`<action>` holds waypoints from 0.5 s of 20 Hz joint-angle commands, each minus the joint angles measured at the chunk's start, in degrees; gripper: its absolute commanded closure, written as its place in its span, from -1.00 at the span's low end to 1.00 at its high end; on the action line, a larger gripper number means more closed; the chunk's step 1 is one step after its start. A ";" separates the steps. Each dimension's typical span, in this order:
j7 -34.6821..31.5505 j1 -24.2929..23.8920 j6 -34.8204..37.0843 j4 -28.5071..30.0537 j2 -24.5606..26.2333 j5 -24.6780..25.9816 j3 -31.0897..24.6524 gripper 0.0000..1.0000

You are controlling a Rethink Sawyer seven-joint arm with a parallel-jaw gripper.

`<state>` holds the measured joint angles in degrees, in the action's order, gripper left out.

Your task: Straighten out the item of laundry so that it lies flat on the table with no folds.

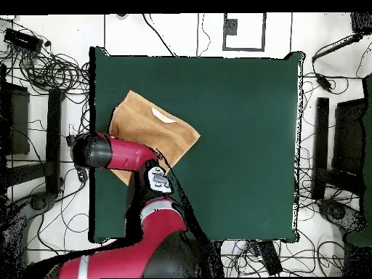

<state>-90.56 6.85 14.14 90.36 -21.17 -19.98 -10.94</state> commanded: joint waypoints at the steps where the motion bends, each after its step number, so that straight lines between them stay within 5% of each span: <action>1: -19.36 2.94 -1.57 -2.90 2.47 -7.16 -0.11 1.00; 2: -19.05 3.53 -1.49 -2.71 2.47 -7.03 1.50 1.00; 3: -19.83 5.87 -2.25 -2.44 2.38 -8.02 6.07 -1.00; 6: -22.06 10.01 -0.54 -2.30 2.39 -8.52 13.38 -1.00; 10: -19.86 5.77 -4.27 0.34 2.91 -9.22 8.12 -1.00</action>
<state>-91.41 12.60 13.64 89.23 -20.05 -24.55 -5.31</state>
